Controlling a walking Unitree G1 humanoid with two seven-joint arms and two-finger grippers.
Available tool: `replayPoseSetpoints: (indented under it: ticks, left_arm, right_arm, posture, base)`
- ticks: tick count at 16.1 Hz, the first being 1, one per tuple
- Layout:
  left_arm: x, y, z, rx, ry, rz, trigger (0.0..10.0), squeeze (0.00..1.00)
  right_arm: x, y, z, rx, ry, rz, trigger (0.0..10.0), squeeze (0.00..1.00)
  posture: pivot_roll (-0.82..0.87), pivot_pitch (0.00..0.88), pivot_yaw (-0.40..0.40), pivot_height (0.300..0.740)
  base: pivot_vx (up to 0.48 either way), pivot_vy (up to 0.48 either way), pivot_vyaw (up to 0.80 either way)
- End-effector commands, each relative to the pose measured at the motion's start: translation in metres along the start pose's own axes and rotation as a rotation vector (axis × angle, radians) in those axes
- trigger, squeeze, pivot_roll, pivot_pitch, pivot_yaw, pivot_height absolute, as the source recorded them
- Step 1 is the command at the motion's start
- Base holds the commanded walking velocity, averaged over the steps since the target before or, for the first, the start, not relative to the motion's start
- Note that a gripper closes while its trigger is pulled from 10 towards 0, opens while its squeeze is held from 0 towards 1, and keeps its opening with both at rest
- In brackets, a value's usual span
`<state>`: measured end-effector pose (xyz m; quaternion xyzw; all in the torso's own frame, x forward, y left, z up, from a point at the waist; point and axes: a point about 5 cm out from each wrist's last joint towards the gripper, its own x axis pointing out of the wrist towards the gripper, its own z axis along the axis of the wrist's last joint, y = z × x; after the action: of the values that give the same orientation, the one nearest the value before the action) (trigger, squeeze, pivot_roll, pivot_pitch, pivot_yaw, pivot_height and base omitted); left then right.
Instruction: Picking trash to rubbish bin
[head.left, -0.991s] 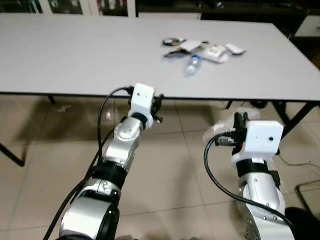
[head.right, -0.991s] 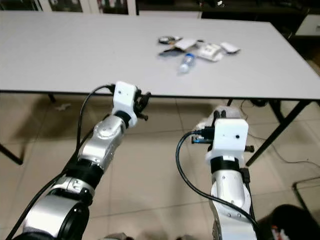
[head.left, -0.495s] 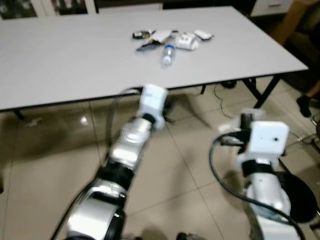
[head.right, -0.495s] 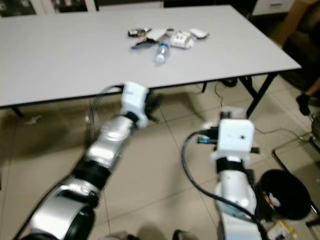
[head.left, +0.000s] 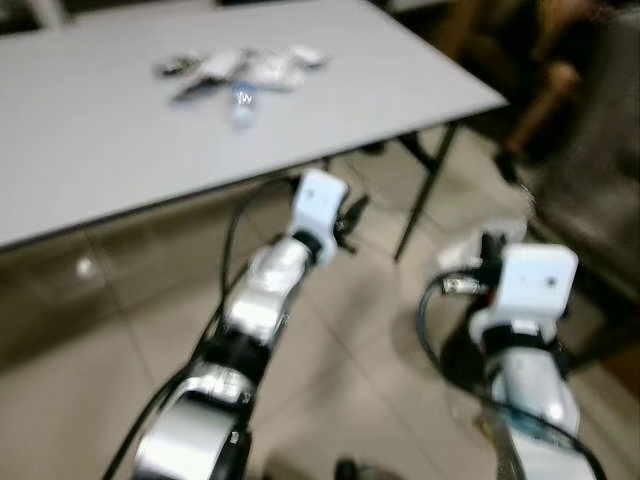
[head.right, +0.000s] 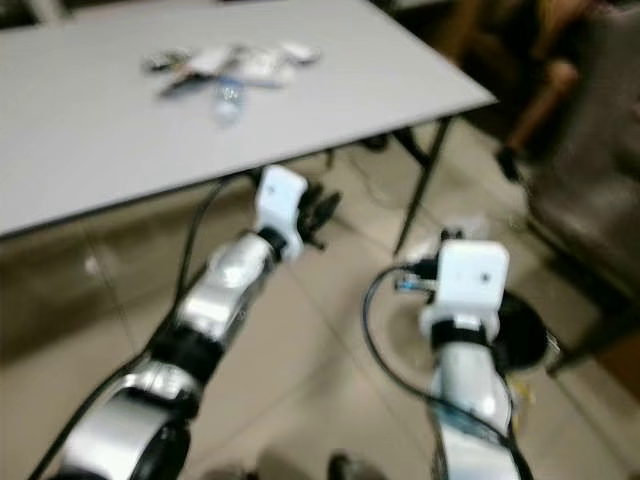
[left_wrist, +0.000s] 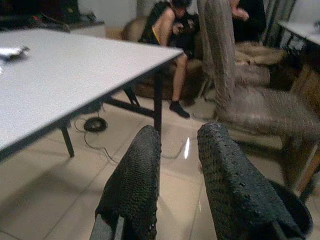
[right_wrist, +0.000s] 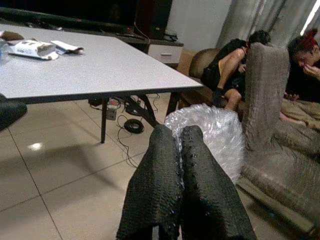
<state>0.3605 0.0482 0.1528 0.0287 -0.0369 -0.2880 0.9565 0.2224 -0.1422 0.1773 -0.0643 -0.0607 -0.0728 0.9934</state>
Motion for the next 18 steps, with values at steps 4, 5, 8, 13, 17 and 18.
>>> replayPoseSetpoints:
  ticks: [4,5,8,13,17,18]
  left_arm:
    - [0.0028,-0.0121,0.0052,-0.003,-0.022,-0.060,10.0,0.00]
    - [0.0025,-0.0119,0.0052,-0.003,-0.022,-0.062,10.0,0.00]
    - [0.0022,-0.0116,0.0060,-0.004,-0.024,-0.066,10.0,0.00]
    - [0.0040,-0.0154,0.0103,0.012,-0.040,-0.095,10.0,0.00]
    - [0.0040,-0.0167,0.0111,0.052,-0.053,-0.086,10.0,0.00]
    - [0.0037,-0.0151,0.0106,0.063,-0.053,-0.073,10.0,0.00]
  right_arm:
    - [-0.0019,-0.0041,0.0018,-0.002,0.000,-0.020,10.0,0.00]
    - [-0.0019,-0.0040,0.0018,-0.003,0.000,-0.020,10.0,0.00]
    - [-0.0020,-0.0043,0.0018,-0.002,-0.001,-0.023,10.0,0.00]
    - [0.0004,-0.0045,0.0021,0.000,-0.006,-0.026,10.0,0.00]
    - [0.0015,-0.0052,0.0022,0.000,-0.008,-0.029,10.0,0.00]
    - [0.0018,-0.0055,0.0021,0.000,-0.008,-0.030,10.0,0.00]
  posture:
    - [0.02,0.123,-0.017,0.740]
    - [0.02,0.123,-0.017,0.740]
    - [0.02,0.121,-0.016,0.740]
    - [0.02,0.110,-0.012,0.740]
    - [0.03,0.107,-0.012,0.740]
    - [0.03,0.106,-0.012,0.740]
  base:
    - [0.000,0.000,-0.77]
    - [0.000,0.000,-0.77]
    - [0.000,0.000,-0.77]
    - [0.000,0.000,-0.76]
    - [0.000,0.000,-0.76]
    - [0.000,0.000,-0.76]
